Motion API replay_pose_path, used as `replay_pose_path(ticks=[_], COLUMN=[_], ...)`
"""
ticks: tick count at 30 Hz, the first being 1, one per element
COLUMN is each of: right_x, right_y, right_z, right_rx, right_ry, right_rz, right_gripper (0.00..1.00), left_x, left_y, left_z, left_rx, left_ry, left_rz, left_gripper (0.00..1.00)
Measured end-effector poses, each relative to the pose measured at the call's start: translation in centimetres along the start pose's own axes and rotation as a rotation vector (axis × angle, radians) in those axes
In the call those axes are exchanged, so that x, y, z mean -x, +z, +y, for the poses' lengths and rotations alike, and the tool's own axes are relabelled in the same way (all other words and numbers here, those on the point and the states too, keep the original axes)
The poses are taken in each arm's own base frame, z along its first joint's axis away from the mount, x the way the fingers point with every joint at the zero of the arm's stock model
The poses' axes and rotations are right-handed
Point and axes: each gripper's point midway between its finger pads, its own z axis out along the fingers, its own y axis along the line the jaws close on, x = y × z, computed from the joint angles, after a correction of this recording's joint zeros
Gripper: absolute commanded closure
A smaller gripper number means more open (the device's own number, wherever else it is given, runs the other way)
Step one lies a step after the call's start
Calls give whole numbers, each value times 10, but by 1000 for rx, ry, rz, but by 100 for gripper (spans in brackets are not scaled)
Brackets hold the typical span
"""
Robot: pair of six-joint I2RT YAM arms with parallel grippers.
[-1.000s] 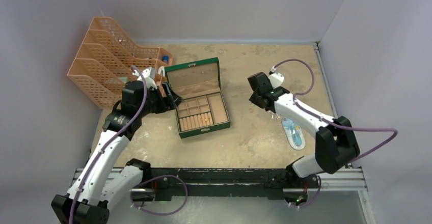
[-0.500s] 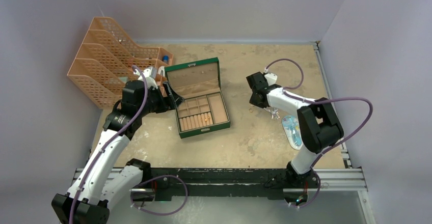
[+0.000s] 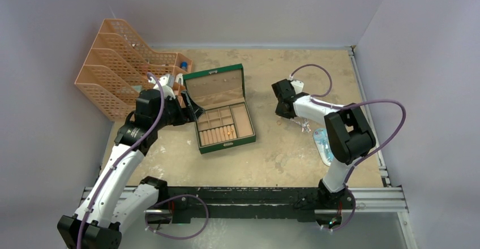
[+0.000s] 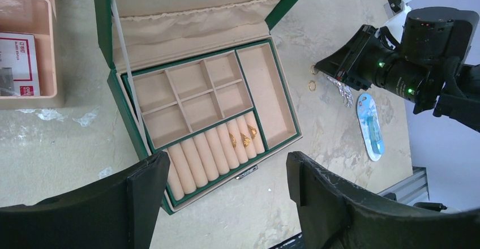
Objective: Organize the mixed jewelry
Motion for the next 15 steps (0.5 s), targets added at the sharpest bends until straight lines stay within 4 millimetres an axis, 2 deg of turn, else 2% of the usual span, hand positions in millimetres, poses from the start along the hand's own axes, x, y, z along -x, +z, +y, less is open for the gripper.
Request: replay_pose_path(ticks=[8, 15], right_x=[-1, 0], right_y=[3, 5], right_z=[-2, -3], right_rx=[-7, -7], right_ry=[2, 7], right_rz=[4, 8], right_gripper=[84, 90], left_x=[0, 0], left_y=[0, 0], left_z=[0, 0], left_rx=[0, 0], left_ry=[1, 1], left_rz=[0, -1], left_gripper=[24, 24])
